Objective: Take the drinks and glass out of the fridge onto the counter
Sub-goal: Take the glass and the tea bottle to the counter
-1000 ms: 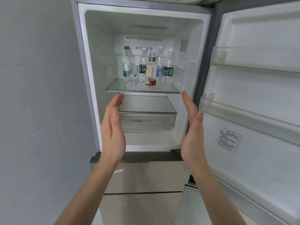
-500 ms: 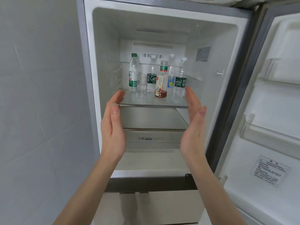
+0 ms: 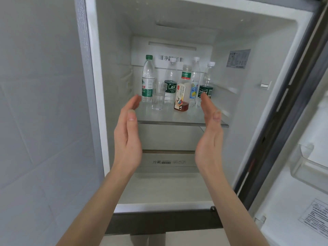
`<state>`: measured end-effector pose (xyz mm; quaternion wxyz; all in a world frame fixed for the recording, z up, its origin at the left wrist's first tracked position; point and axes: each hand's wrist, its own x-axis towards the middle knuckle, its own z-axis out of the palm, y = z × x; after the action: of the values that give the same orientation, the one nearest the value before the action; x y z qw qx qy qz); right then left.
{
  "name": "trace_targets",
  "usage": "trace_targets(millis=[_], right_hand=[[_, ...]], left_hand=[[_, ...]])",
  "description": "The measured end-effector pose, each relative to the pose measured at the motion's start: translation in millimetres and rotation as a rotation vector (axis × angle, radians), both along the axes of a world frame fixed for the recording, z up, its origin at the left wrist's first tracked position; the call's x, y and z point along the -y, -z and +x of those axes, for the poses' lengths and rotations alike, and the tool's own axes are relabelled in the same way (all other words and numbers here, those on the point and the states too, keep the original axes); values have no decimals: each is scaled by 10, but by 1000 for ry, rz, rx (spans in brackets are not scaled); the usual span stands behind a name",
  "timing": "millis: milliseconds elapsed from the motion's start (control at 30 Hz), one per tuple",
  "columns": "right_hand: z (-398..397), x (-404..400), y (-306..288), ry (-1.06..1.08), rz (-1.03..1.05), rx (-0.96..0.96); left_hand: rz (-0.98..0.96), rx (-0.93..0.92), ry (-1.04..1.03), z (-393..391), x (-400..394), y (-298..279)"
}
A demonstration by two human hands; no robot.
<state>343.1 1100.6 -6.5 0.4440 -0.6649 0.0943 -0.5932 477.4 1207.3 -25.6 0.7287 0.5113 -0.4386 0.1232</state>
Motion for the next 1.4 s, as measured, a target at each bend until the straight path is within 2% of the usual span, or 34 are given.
trace_targets(millis=[200,600,967,1200,1400], right_hand=[[310,429,-42,12,25,4],[703,1379,-245,48,76,-85],[972,2019,-453,64,203,-111],[1333,2357,-424,74,140,-383],[1533,2489,-274,45,158,-480]], left_hand=[[46,33,22,261,380,-86],[53,-5,-22,696,1226,-355],[85,-83,-82,1029,1747,-524],[244,-115,-111,1279,2005,-606],[461,-195,-85,1434,2191,-430]])
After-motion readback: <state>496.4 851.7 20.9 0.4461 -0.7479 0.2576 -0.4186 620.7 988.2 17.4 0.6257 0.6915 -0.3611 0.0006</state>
